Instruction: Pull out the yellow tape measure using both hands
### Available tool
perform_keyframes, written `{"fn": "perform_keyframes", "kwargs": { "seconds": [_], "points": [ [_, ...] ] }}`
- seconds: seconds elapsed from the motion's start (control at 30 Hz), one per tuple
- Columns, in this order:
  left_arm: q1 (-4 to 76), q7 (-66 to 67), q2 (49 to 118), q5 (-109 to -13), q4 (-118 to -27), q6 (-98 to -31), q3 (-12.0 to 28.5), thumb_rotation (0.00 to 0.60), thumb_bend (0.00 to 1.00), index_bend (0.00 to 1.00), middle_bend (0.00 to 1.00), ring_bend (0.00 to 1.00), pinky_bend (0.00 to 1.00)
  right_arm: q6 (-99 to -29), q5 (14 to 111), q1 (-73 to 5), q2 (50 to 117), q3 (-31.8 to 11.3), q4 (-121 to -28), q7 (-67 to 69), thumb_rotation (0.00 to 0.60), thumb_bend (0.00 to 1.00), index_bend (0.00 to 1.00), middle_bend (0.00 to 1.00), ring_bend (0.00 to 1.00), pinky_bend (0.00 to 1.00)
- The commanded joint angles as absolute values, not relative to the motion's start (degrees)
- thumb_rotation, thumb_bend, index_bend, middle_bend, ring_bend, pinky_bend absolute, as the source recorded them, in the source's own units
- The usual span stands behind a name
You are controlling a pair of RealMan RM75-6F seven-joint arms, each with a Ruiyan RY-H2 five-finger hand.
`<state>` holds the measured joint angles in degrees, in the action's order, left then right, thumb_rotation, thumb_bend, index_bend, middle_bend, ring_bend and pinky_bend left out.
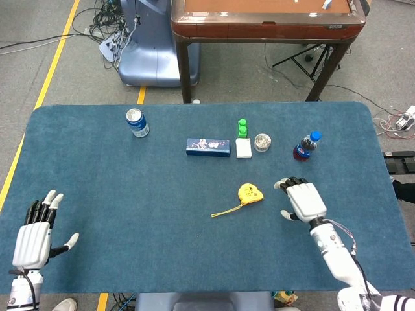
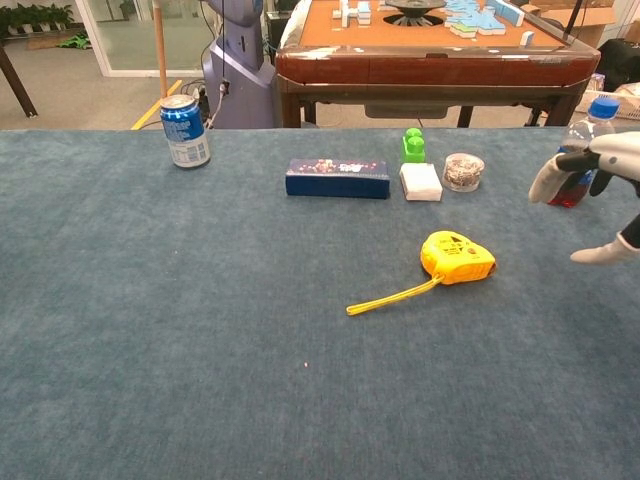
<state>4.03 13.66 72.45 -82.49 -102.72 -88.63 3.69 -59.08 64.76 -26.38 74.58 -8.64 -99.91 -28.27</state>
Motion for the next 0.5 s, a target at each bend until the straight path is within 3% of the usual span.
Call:
{"fn": "perform_keyframes", "kwargs": {
  "seconds": [0.03, 0.5],
  "points": [
    [3.98, 13.60, 72.36, -82.53, -102.77, -88.66, 3.69, 0.600, 0.19, 0.07, 0.01, 0.00, 0.00, -57.61, 61.63, -28.48, 77.53, -9.44, -97.02, -30.43, 0.600, 0.25, 0.31, 0.30, 0.23, 0.26],
    [3.55, 12.86, 72.21, -82.29, -102.33, -88.80, 3.78, 0.600, 0.19, 0.07, 0.01, 0.00, 0.00, -53.58, 52.80, -35.60, 85.53, -10.50, -87.55, -33.61, 0.600, 0.24, 0.31, 0.30, 0.23, 0.26]
  ]
}}
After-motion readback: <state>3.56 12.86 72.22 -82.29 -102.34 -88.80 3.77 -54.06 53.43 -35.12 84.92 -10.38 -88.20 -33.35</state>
